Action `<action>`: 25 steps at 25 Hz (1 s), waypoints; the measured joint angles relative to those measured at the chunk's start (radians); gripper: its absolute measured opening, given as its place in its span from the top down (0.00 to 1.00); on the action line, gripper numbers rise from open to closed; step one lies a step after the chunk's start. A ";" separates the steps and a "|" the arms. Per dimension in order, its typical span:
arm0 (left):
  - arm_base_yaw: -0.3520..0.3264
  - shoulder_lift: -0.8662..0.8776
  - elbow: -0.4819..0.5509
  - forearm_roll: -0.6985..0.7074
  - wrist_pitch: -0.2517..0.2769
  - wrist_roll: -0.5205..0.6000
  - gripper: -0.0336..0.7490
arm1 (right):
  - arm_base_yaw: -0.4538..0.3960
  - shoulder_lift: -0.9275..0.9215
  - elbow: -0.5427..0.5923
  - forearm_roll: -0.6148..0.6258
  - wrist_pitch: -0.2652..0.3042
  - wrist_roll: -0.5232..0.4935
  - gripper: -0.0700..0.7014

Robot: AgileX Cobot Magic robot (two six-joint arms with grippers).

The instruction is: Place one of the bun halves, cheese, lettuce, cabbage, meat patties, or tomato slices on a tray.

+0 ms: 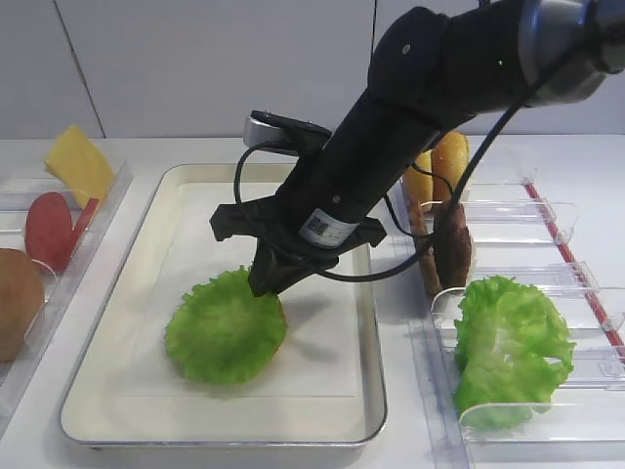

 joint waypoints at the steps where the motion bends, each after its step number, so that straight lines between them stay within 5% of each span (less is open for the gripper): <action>1: 0.000 0.000 0.000 0.000 0.000 0.000 0.59 | 0.000 0.000 0.000 -0.005 0.000 0.000 0.58; 5: 0.000 0.000 0.000 0.000 0.000 0.000 0.59 | 0.000 0.000 -0.003 -0.064 0.000 0.000 0.28; 8: 0.000 0.000 0.000 0.000 0.000 0.000 0.59 | 0.000 -0.002 -0.034 -0.145 0.025 0.032 0.20; 18: 0.000 0.000 0.000 0.000 0.000 0.000 0.59 | 0.000 -0.010 -0.279 -0.369 0.360 0.183 0.23; 25: 0.000 0.000 0.000 0.000 0.000 0.000 0.59 | 0.000 -0.042 -0.356 -0.402 0.382 0.232 0.32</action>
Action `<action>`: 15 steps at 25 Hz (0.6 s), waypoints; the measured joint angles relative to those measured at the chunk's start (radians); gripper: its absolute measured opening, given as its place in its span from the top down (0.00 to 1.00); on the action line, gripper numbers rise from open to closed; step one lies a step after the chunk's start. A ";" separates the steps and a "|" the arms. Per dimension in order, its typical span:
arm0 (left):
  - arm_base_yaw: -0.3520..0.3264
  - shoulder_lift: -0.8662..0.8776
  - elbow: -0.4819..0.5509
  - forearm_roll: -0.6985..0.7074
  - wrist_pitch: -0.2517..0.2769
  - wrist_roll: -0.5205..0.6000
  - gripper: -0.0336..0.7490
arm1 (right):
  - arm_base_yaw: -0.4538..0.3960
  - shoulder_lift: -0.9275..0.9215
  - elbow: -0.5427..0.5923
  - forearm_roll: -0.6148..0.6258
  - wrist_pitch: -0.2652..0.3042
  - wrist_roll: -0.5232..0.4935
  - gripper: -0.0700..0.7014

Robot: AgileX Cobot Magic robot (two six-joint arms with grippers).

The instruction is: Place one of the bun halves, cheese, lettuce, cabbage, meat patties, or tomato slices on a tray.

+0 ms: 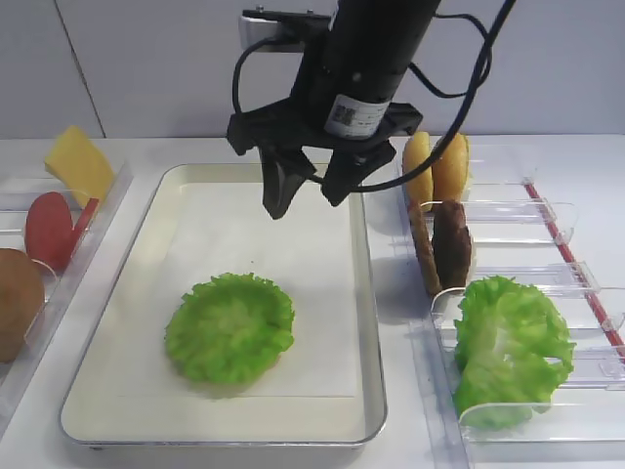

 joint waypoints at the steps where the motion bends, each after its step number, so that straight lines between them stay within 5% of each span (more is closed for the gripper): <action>1: 0.000 0.000 0.000 0.000 0.000 0.000 0.59 | 0.000 -0.013 -0.002 -0.013 0.004 0.010 0.32; 10: 0.000 0.000 0.000 0.000 0.000 0.000 0.59 | 0.000 -0.225 -0.001 -0.249 0.016 0.118 0.33; 15: 0.000 0.000 0.000 0.000 0.000 0.000 0.59 | 0.000 -0.412 0.112 -0.279 0.021 0.124 0.33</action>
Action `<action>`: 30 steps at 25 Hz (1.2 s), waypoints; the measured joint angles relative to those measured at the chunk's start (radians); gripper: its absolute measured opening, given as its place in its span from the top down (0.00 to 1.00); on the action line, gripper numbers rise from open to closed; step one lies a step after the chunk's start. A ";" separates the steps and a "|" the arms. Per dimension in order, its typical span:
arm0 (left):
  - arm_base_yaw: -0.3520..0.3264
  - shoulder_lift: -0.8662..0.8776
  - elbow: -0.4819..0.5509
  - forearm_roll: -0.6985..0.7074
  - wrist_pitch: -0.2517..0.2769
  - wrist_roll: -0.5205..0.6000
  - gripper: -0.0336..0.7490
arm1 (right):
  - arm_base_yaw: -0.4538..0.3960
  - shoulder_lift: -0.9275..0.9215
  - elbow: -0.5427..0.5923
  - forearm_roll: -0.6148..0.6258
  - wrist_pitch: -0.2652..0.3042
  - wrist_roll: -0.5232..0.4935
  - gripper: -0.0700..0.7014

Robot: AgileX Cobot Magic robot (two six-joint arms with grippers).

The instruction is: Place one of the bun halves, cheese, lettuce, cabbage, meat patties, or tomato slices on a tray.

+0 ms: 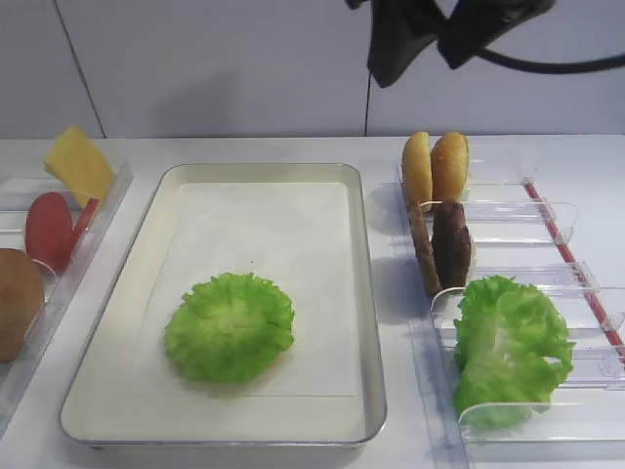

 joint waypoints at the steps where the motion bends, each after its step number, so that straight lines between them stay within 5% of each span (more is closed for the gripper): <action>1: 0.000 0.000 0.000 0.000 0.000 0.000 0.59 | 0.000 -0.037 0.034 -0.002 0.000 0.000 0.33; 10: 0.000 0.000 0.000 0.000 0.000 0.000 0.59 | 0.000 -0.438 0.379 -0.030 0.014 0.000 0.33; 16: 0.000 0.000 0.000 0.000 0.000 0.000 0.59 | -0.018 -0.652 0.505 -0.080 0.019 0.000 0.33; 24: 0.000 0.000 0.000 0.000 0.000 0.000 0.59 | -0.306 -0.942 0.658 -0.062 0.024 0.000 0.33; 30: 0.000 0.000 0.000 0.000 0.000 0.000 0.59 | -0.506 -1.150 0.833 0.095 0.011 -0.025 0.33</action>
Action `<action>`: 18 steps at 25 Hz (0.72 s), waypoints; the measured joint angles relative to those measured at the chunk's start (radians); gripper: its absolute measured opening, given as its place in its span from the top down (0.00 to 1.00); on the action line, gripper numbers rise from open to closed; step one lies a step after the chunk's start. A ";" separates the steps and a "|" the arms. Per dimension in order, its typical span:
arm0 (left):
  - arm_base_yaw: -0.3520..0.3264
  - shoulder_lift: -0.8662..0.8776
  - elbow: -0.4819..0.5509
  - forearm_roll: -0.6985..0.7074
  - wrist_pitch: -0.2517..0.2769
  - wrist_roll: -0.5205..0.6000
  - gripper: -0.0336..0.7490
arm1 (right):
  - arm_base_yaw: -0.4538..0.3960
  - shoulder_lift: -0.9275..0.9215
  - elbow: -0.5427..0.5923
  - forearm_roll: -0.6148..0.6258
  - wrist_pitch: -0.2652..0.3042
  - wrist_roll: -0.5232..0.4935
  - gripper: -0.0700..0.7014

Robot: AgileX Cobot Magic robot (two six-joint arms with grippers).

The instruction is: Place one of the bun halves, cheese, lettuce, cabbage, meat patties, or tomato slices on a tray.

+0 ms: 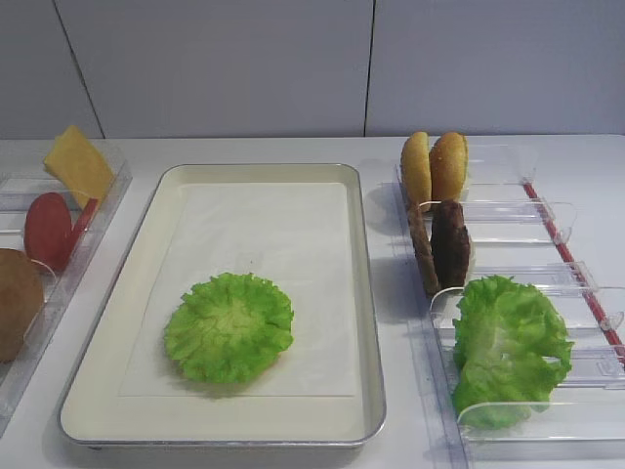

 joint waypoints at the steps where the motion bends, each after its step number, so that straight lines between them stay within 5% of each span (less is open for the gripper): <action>1: 0.000 0.000 0.000 0.000 0.000 0.000 0.59 | -0.027 -0.033 0.034 0.007 -0.005 -0.019 0.33; 10: 0.000 0.000 0.000 0.000 -0.002 0.000 0.59 | -0.160 -0.226 0.222 0.009 -0.133 -0.095 0.33; 18: 0.000 0.000 0.000 0.000 -0.002 0.000 0.59 | -0.162 -0.289 0.246 0.009 -0.118 -0.103 0.33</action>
